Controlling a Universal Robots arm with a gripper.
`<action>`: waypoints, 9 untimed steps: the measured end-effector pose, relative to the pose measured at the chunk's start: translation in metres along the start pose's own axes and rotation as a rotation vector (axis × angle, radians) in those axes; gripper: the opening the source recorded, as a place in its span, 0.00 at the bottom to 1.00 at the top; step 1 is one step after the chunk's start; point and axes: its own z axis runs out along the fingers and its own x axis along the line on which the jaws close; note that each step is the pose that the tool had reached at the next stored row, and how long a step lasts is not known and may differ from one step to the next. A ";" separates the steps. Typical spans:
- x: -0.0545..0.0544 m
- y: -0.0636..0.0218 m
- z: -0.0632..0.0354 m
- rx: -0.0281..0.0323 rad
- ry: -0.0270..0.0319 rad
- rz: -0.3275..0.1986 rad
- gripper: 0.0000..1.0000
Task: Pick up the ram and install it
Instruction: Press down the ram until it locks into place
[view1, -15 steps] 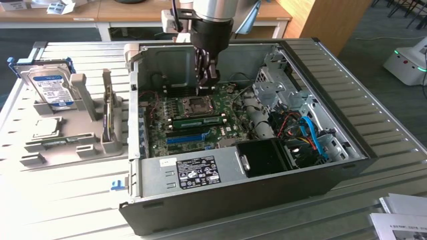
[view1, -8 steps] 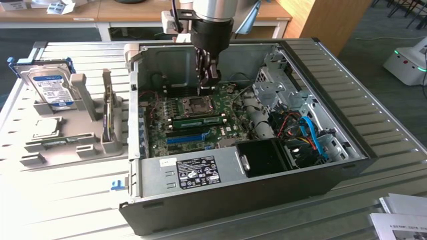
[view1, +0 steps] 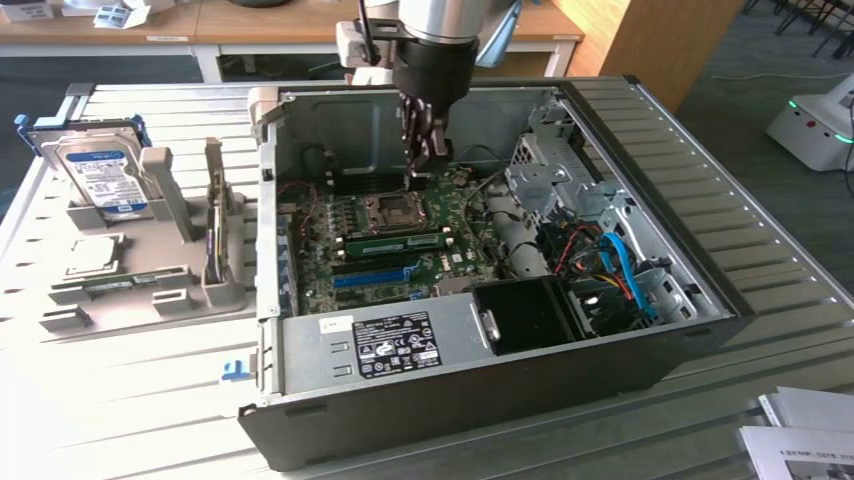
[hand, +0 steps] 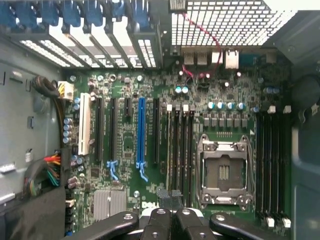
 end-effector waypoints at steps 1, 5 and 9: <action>0.000 -0.0024 -0.0001 -0.0001 0.0000 0.000 0.10; 0.000 -0.0120 -0.0006 -0.0005 0.0000 0.000 0.10; 0.000 -0.0191 -0.0009 -0.0005 0.0000 0.000 0.10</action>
